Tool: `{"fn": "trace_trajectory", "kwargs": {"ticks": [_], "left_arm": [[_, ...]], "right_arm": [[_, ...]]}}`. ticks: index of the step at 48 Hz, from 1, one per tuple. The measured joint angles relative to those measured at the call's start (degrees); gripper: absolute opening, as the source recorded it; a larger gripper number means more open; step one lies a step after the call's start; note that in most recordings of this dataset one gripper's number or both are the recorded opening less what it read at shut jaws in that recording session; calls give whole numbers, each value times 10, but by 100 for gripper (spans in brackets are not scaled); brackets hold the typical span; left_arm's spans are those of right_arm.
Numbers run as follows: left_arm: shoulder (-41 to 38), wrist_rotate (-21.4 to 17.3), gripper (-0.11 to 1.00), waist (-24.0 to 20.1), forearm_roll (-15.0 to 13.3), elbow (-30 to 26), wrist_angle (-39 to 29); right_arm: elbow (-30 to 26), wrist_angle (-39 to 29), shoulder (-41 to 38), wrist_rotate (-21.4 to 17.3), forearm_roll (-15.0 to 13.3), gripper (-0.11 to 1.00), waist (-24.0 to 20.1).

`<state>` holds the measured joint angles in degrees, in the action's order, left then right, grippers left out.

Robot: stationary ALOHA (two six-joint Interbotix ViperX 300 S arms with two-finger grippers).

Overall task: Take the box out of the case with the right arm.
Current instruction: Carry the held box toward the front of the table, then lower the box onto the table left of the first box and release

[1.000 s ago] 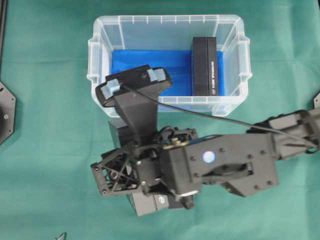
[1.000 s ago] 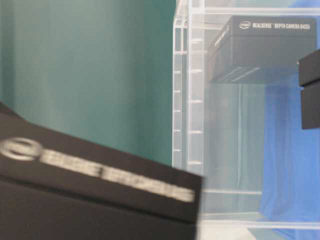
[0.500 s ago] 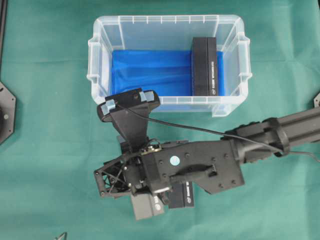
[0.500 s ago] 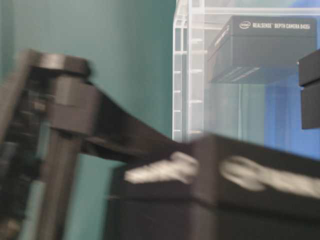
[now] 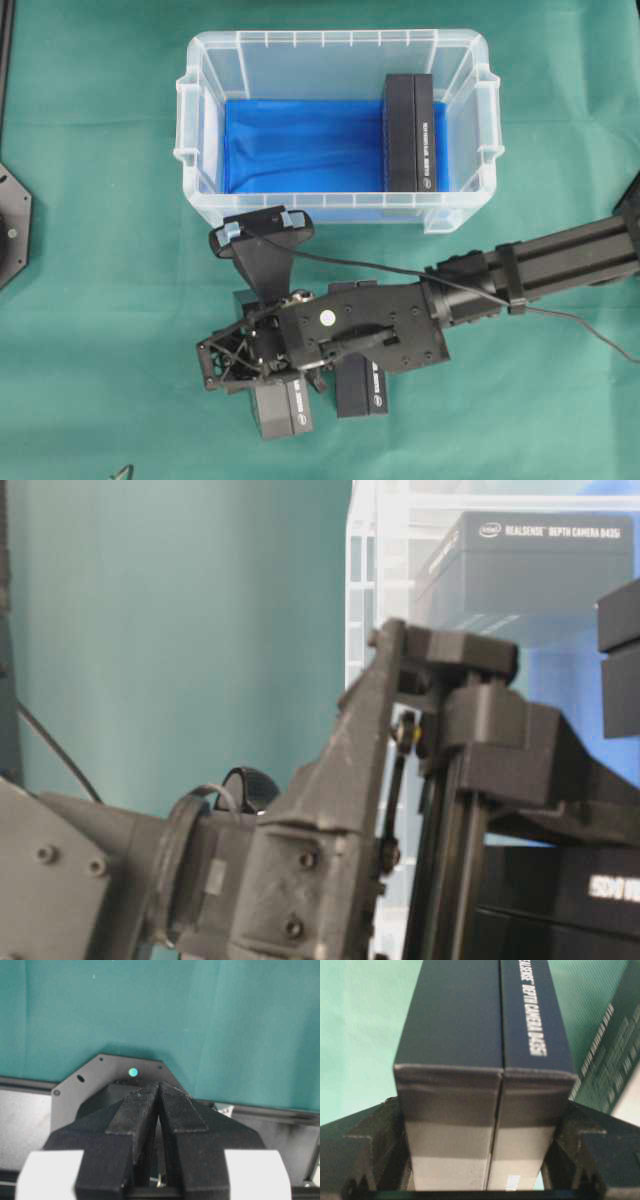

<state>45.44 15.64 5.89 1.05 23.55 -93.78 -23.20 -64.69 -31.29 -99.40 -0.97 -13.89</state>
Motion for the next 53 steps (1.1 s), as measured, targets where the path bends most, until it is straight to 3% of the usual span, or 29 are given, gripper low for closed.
{"fn": "trace_trajectory", "kwargs": {"ticks": [37,45,53], "left_arm": [[0,2,0,0,0,0,0],[0,4,0,-1,0,1,0],[0,10,0,0,0,1,0]], "right_arm": [[12,2,1,16,1,68,6],[12,4,1,21,-3,89,6],[12,6,1,21,-6,91,6]]}}
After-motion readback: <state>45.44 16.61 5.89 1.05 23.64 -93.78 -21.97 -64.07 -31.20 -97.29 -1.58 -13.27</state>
